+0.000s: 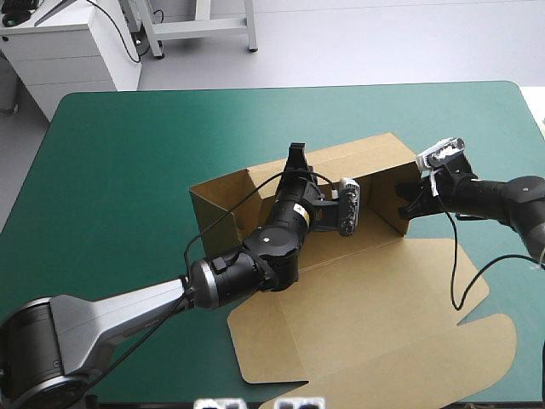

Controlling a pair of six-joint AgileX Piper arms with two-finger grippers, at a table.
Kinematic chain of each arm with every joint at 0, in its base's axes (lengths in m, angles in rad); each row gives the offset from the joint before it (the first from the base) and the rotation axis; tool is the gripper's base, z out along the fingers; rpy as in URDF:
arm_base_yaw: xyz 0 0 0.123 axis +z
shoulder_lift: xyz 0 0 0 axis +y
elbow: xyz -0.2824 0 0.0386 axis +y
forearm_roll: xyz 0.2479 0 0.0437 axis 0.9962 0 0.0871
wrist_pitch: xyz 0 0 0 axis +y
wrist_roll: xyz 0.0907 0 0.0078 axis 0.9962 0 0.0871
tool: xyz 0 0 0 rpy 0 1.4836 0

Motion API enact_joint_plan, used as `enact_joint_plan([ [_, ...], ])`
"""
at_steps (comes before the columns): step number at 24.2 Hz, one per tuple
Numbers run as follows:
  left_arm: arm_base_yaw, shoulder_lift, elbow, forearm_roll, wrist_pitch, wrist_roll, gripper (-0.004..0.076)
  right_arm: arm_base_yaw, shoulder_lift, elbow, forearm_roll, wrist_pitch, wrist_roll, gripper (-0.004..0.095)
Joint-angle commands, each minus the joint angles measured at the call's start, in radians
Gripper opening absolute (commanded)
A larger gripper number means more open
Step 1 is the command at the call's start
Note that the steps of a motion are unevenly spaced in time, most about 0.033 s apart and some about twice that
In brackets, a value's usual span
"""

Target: Fold the box

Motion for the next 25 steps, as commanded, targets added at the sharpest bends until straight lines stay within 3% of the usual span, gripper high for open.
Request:
enact_joint_plan([
  [1,-0.01,-0.042,-0.029,0.025,-0.048,-0.004,-0.0008,0.036,-0.036,-0.03,0.083,0.104,-0.004,0.0002],
  [5,-0.01,-0.042,-0.029,0.044,-0.041,-0.058,0.0007,0.04,-0.048,-0.03,0.021,0.078,0.086,0.0003],
  [12,-0.01,-0.042,-0.029,0.044,-0.067,-0.093,0.0336,0.072,-0.088,-0.03,-0.1,0.023,0.236,0.0003],
  [14,-0.01,-0.042,-0.029,0.044,-0.101,-0.153,0.0395,0.085,-0.096,-0.03,-0.128,-0.001,0.282,0.0003],
  [18,-0.045,-0.072,-0.031,0.046,-0.177,-0.221,0.0402,0.117,-0.099,-0.03,-0.233,-0.054,0.41,0.0002],
  [25,-0.216,-0.157,-0.033,0.032,-0.17,-0.284,0.0402,0.117,-0.099,-0.03,-0.254,-0.071,0.453,0.0002],
])
